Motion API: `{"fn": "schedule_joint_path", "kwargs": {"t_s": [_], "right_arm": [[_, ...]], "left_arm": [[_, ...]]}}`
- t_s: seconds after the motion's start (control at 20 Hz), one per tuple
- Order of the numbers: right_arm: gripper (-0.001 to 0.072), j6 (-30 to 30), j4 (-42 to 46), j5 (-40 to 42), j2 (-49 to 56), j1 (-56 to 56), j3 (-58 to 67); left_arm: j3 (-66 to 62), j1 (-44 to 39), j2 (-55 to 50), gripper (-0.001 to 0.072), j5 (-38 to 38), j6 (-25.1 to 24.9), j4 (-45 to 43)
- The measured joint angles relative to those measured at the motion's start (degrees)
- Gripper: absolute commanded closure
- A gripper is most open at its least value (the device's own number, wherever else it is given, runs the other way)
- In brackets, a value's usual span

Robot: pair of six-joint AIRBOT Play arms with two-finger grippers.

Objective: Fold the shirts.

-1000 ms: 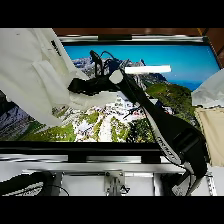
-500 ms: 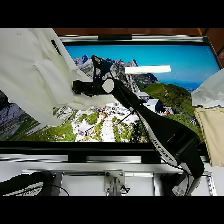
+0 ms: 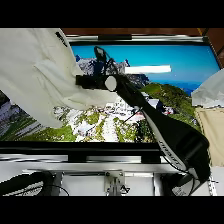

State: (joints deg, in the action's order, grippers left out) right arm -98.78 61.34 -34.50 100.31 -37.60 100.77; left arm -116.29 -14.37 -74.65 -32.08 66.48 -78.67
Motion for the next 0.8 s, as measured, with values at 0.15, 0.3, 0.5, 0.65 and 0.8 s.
{"fn": "schedule_joint_path", "kwargs": {"t_s": [0.15,0.3,0.5,0.65,0.8], "right_arm": [[0.0604,0.0,8.6,-3.0,-7.3,5.2,0.0],[0.0605,-0.1,12.4,-3.1,-13.7,10.5,0.1],[0.0604,-1.1,14.6,0.8,-17.7,15.1,0.4],[0.0604,-1.6,15.2,3.5,-18.2,16.4,0.7],[0.0604,-1.7,15.4,6.1,-17.9,16.8,0.7]], "left_arm": [[0.0,0.7,0.0,0.0660,-4.1,0.0,0.0],[0.0,0.5,0.2,0.0662,-7.5,0.0,0.2],[0.0,-0.6,0.9,0.0662,-10.5,-2.3,2.6],[0.0,-0.9,1.6,0.0662,-12.5,-4.1,7.1],[0.3,-1.0,1.8,0.0662,-16.6,-7.0,11.9]]}}
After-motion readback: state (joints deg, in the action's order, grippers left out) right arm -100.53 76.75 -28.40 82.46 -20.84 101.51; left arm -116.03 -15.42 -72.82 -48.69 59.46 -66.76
